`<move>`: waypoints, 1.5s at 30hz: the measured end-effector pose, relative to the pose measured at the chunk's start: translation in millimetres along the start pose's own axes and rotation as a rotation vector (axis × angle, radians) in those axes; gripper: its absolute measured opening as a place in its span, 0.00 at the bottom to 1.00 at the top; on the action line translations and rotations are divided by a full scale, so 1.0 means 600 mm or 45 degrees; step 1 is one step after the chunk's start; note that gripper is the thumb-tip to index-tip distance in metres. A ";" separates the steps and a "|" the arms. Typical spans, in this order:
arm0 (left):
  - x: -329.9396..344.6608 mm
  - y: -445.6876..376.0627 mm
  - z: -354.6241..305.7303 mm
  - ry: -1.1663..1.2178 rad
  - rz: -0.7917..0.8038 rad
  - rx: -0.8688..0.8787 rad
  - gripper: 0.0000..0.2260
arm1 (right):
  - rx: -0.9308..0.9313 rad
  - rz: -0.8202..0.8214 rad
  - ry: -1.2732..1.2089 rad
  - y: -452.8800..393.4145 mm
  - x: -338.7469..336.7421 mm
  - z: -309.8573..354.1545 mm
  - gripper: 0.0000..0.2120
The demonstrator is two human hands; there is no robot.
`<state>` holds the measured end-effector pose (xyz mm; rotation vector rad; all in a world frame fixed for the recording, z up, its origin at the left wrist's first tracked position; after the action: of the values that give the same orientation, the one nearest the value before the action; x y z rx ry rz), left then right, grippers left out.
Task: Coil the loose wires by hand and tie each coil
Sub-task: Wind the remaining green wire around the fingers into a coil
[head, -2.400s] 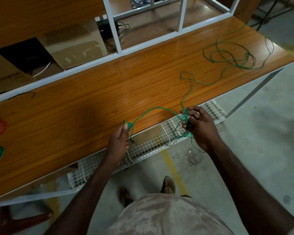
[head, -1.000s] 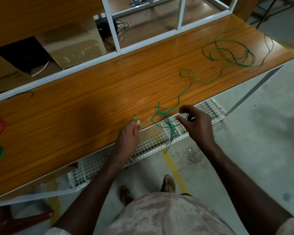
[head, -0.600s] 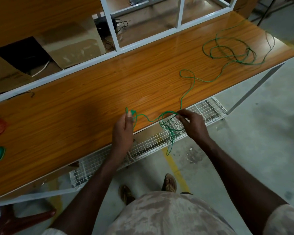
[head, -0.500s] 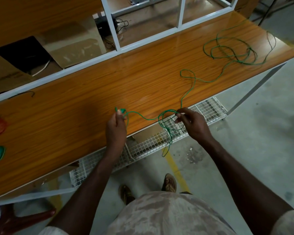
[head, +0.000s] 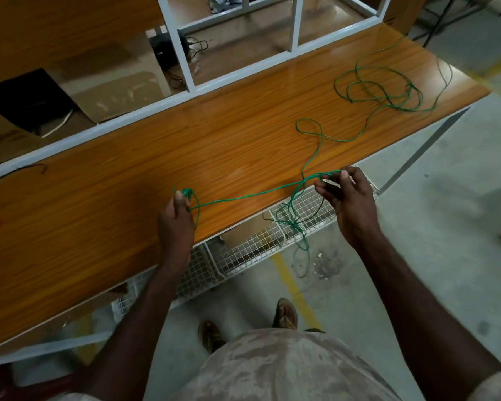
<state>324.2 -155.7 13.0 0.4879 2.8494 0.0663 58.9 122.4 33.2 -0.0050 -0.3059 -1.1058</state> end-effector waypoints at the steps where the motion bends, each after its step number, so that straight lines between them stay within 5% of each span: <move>1: 0.001 0.001 0.001 0.017 0.001 -0.021 0.20 | 0.016 0.015 -0.048 0.001 0.002 0.003 0.06; 8: 0.023 0.015 0.010 0.079 0.185 -0.063 0.19 | 0.090 0.194 -0.349 0.015 0.016 0.036 0.06; 27: 0.147 0.103 -0.018 -0.012 0.649 -0.056 0.18 | 0.160 0.296 -0.381 0.037 0.048 0.083 0.08; 36: 0.234 0.176 -0.067 0.328 1.097 -0.345 0.20 | 0.167 0.350 -0.339 0.045 0.069 0.098 0.08; 45: 0.253 0.191 -0.100 0.564 1.146 -0.392 0.15 | 0.148 0.338 -0.220 0.048 0.064 0.112 0.07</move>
<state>207.4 3.0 45.4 1.7996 2.6483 0.8381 83.8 111.9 111.2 -0.0370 -0.5095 -0.8243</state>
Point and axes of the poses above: each hand's wrist, its own y-axis away from the middle knuckle, its own x-axis out of the palm, z = x × y, the point moved 5 cm from there along -y, towards the middle knuckle, and after that the axes turned 5 degrees about y, right-handed, at the moved point
